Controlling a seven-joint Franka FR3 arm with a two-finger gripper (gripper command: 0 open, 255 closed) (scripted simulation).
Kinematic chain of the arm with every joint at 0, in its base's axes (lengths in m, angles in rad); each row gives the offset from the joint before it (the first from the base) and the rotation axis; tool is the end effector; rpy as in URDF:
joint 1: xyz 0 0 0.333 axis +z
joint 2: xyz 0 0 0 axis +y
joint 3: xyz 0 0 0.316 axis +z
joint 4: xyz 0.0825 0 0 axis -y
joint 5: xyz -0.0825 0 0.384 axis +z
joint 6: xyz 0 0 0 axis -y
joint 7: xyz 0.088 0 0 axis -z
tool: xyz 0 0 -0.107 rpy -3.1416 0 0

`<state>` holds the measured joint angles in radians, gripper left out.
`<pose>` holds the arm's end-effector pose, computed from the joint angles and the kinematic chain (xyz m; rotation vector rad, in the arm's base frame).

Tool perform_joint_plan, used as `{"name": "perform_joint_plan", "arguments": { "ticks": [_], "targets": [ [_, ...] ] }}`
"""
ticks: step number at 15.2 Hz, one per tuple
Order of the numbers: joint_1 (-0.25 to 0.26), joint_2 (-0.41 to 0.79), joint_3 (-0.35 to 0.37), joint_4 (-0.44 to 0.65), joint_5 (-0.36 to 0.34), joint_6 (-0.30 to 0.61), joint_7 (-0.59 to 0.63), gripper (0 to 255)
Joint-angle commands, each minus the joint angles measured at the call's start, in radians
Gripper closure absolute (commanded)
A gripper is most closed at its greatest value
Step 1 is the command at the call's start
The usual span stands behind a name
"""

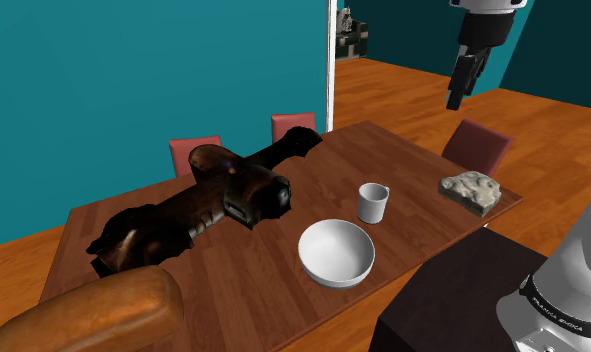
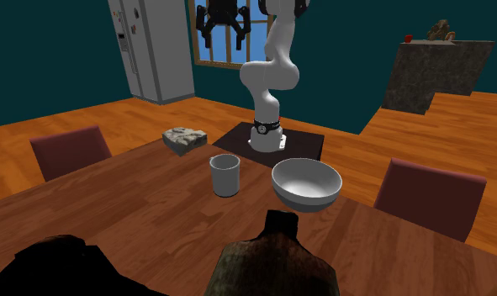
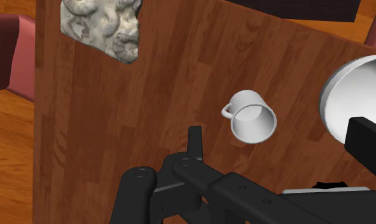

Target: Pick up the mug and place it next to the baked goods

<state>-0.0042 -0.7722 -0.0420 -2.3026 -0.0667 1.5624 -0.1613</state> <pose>0.3098 -0.0260 0.6105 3.0950 0.1936 0.0430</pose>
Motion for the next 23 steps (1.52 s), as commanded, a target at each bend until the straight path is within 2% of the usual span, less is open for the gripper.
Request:
{"name": "perform_joint_plan", "arguments": {
  "ticks": [1,12,23],
  "targets": [
    [0.000,0.000,0.000,0.000,0.000,0.000,0.000,0],
    [0.043,0.192,0.074,-0.185,0.024,0.346,0.072,0],
    [0.071,0.542,0.151,-0.214,0.003,0.691,0.161,0]
  ]
}}
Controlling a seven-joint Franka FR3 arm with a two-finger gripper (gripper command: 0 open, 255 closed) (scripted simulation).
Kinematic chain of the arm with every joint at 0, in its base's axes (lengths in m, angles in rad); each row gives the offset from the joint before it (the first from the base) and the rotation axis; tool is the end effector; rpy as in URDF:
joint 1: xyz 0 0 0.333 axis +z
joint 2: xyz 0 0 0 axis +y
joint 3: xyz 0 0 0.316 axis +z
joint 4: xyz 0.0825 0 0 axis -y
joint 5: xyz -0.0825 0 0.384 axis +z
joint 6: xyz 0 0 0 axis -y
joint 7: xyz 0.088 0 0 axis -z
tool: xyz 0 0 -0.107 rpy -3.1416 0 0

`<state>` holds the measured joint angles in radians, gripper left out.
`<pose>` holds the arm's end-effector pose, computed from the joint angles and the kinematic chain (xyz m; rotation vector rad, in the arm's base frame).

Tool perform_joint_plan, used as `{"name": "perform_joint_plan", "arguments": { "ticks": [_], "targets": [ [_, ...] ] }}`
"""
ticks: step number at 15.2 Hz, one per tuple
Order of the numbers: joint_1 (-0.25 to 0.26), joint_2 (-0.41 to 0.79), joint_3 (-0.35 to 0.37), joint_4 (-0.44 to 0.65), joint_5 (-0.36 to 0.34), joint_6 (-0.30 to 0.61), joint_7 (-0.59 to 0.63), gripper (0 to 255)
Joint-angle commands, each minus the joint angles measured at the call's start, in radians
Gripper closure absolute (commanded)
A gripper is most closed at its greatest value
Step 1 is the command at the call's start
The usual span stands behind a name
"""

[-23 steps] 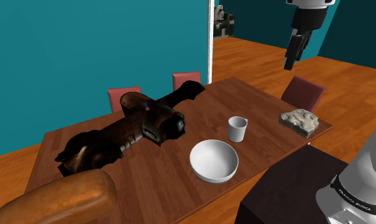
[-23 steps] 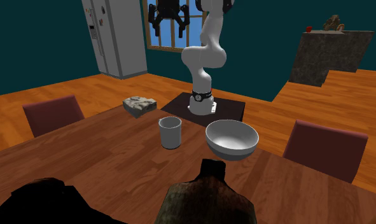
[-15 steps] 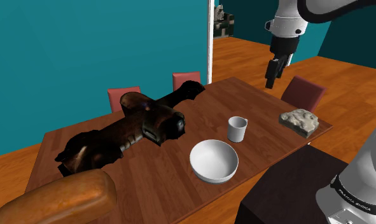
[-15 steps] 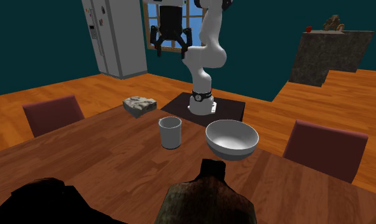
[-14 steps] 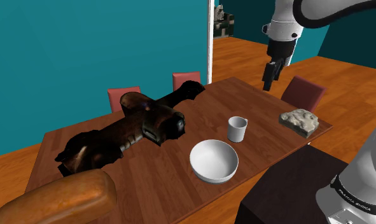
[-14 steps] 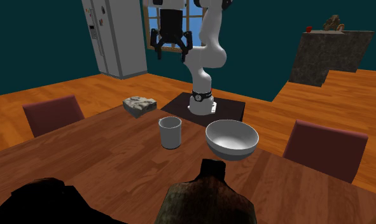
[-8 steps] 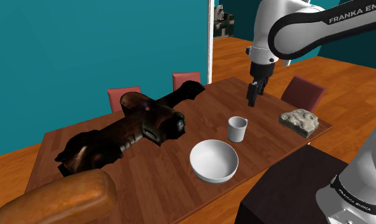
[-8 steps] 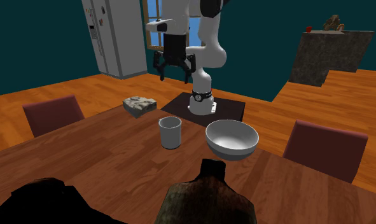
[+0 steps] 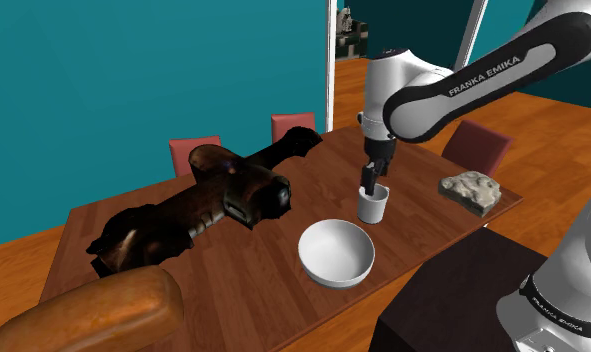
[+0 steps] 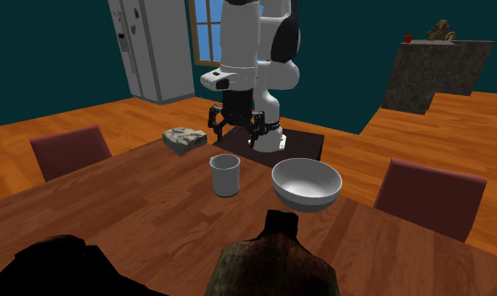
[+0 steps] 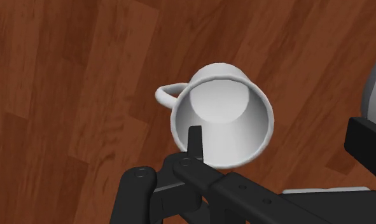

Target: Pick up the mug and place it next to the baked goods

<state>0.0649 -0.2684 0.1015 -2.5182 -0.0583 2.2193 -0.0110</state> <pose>0.4256 0.0691 0.3725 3.0495 0.3204 -0.0409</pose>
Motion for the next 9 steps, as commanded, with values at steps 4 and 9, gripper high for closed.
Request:
{"name": "perform_joint_plan", "arguments": {
  "ticks": [4,9],
  "targets": [
    [0.004,0.124,0.020,0.009,-0.023,0.105,0.035,0],
    [-0.001,0.174,0.019,-0.016,-0.039,0.180,0.046,0]
  ]
}}
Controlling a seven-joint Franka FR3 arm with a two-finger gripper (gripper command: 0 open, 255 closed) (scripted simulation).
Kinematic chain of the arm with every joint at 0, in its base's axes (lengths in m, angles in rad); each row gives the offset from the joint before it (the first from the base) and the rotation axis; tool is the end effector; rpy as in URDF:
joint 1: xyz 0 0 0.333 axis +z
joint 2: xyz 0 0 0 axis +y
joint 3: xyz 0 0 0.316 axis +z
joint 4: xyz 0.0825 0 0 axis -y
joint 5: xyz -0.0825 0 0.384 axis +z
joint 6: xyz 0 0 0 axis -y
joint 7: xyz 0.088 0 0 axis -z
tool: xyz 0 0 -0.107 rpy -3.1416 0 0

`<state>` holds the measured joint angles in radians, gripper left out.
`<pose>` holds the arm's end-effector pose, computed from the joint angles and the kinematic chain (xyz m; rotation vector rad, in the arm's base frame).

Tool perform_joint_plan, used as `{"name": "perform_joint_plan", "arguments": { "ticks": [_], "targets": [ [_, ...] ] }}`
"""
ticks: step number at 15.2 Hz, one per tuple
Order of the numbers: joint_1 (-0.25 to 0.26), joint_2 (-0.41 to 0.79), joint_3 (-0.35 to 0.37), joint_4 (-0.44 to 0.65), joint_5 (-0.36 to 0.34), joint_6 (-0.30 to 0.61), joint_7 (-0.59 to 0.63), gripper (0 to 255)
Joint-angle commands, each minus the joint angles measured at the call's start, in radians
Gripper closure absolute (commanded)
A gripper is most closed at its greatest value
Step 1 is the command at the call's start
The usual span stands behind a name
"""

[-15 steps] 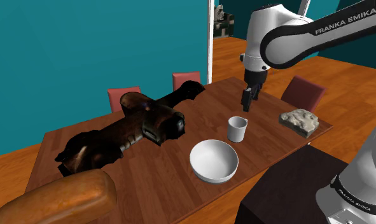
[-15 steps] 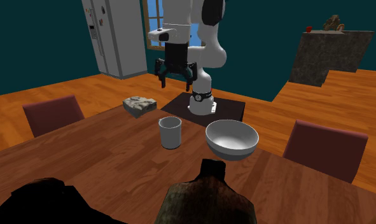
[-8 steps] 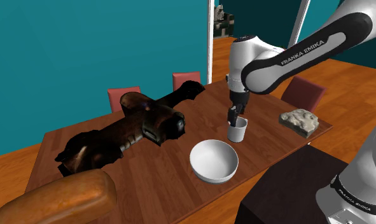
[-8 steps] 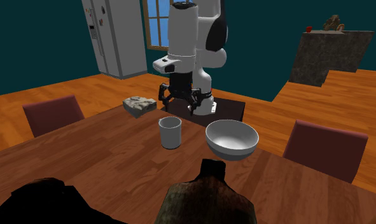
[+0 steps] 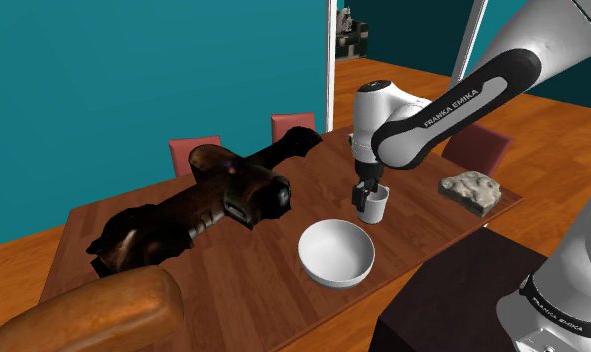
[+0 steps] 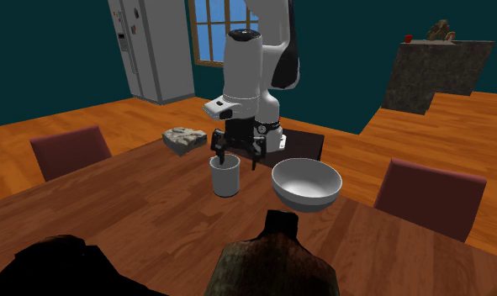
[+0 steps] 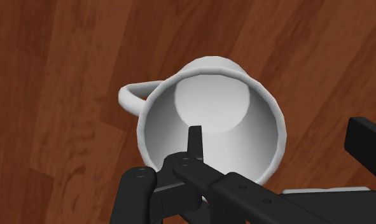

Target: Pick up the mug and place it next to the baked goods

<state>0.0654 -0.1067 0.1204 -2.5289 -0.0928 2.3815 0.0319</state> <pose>0.4396 0.0811 0.3107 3.0430 0.3385 -0.0513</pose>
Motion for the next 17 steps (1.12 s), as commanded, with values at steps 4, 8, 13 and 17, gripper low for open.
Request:
{"name": "perform_joint_plan", "arguments": {
  "ticks": [4,8,13,17],
  "targets": [
    [-0.003,0.030,-0.001,-0.012,-0.010,0.042,0.007,0],
    [-0.003,0.030,-0.001,-0.012,-0.010,0.042,0.007,0],
    [-0.003,0.030,-0.001,-0.012,-0.010,0.042,0.007,255],
    [-0.003,0.030,-0.001,-0.012,-0.010,0.042,0.007,255]
  ]
}}
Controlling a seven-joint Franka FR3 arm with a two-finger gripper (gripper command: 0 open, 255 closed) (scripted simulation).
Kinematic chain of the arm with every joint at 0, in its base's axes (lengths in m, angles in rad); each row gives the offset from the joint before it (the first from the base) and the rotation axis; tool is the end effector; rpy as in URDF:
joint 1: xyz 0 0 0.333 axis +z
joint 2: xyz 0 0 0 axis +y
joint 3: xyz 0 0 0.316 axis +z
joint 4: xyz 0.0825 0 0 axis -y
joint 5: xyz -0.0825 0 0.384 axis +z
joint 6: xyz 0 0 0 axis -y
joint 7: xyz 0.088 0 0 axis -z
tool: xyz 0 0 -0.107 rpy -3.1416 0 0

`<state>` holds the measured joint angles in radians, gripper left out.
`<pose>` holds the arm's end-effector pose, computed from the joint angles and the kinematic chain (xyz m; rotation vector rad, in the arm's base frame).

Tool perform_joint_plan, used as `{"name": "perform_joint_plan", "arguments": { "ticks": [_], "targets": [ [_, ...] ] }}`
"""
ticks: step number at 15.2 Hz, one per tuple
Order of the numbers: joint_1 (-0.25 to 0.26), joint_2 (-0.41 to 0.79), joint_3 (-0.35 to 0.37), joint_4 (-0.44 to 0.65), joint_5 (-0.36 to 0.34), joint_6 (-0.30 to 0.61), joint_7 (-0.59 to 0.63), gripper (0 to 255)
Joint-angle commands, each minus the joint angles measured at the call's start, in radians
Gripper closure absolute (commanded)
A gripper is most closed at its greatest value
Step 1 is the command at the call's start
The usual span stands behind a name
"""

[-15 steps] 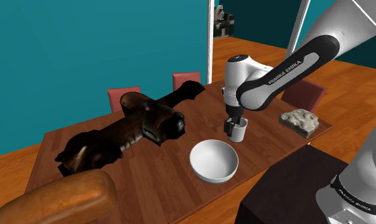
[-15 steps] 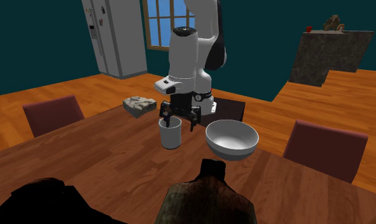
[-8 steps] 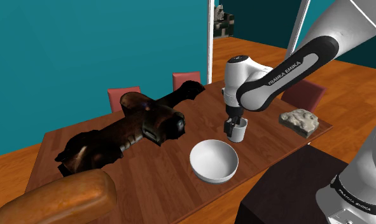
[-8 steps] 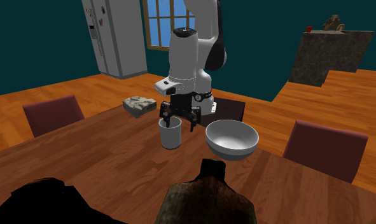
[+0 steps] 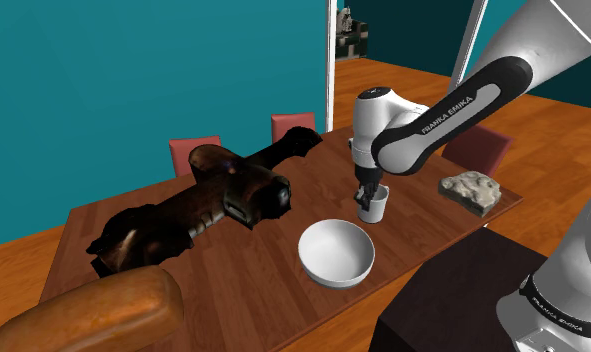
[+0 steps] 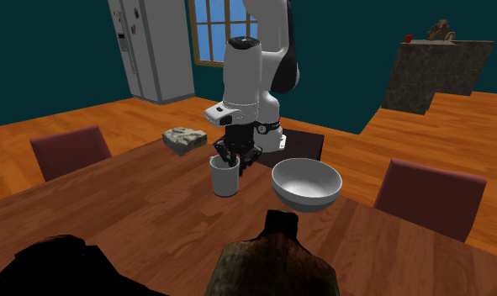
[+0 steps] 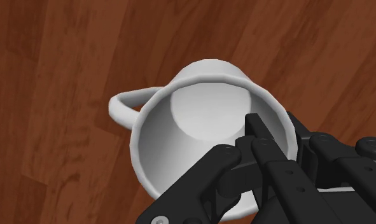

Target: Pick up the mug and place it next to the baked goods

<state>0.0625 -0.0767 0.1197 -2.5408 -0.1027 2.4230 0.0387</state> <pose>0.4393 0.0800 0.2962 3.0431 0.3387 -0.0512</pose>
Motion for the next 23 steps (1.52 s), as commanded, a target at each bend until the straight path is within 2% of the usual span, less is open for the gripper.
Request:
{"name": "perform_joint_plan", "arguments": {
  "ticks": [1,23],
  "targets": [
    [0.000,0.000,0.000,0.000,0.000,0.000,0.000,255],
    [0.010,-0.190,-0.008,0.122,0.048,-0.309,-0.051,255]
  ]
}}
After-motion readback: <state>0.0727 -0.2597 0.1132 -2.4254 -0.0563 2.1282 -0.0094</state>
